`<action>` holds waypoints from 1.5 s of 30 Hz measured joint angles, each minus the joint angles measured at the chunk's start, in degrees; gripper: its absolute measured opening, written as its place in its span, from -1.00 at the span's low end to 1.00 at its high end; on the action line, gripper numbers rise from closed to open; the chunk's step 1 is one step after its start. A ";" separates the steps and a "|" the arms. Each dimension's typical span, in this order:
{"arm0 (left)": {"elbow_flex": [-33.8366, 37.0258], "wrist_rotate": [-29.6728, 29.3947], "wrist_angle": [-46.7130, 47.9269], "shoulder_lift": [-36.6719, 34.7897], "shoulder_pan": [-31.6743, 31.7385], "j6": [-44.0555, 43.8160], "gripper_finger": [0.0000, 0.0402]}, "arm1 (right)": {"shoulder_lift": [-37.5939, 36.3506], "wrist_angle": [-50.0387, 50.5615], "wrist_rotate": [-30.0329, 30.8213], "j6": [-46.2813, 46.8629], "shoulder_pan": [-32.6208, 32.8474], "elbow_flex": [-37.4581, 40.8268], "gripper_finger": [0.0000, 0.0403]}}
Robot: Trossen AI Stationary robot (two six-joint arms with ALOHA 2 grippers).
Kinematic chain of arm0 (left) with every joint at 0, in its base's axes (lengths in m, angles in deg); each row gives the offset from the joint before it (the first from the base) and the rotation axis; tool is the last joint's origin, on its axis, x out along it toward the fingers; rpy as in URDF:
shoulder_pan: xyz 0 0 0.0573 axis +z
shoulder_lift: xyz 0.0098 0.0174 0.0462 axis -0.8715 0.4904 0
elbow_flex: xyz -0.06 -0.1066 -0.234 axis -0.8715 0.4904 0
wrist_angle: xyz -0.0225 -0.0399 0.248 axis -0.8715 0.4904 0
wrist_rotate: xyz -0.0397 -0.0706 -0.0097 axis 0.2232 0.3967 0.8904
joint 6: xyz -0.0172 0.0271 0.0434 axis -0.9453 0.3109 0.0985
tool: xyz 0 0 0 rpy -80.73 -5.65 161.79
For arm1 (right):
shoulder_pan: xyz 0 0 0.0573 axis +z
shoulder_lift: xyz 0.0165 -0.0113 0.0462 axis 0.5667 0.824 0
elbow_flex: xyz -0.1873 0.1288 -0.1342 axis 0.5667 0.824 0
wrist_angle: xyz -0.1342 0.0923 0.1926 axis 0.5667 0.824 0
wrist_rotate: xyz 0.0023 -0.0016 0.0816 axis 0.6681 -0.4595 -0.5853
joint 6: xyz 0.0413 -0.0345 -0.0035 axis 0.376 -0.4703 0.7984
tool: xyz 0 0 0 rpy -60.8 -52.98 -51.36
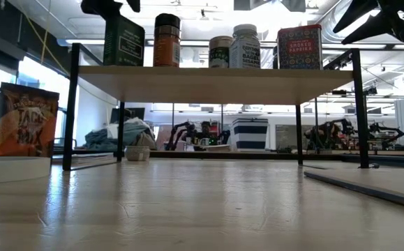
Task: Shelf spices
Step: Remove the black seasoning can from the shelf
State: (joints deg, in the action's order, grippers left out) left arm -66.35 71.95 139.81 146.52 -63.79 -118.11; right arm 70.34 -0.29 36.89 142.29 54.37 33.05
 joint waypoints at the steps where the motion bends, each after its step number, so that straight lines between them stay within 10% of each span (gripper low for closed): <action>1: 0.00 0.01 -0.01 0.46 0.00 0.01 0.41 | 0.00 0.00 0.02 0.00 0.02 0.00 -0.18; 28: 0.01 -0.09 2.40 9.67 -0.73 1.39 0.39 | 0.00 0.11 1.32 0.14 0.01 0.02 -0.18; 36: 0.02 -4.30 4.05 7.34 -3.48 -2.52 -0.44 | 0.00 0.13 2.61 0.00 0.00 0.02 -0.18; 45: 0.04 -11.99 6.57 -6.48 -8.28 -11.08 -0.46 | -0.01 -0.73 2.56 0.00 0.00 0.02 -0.18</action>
State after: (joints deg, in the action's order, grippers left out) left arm -66.31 59.96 146.37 140.05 -72.08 -129.19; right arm 70.33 -1.02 39.45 142.29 54.37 33.08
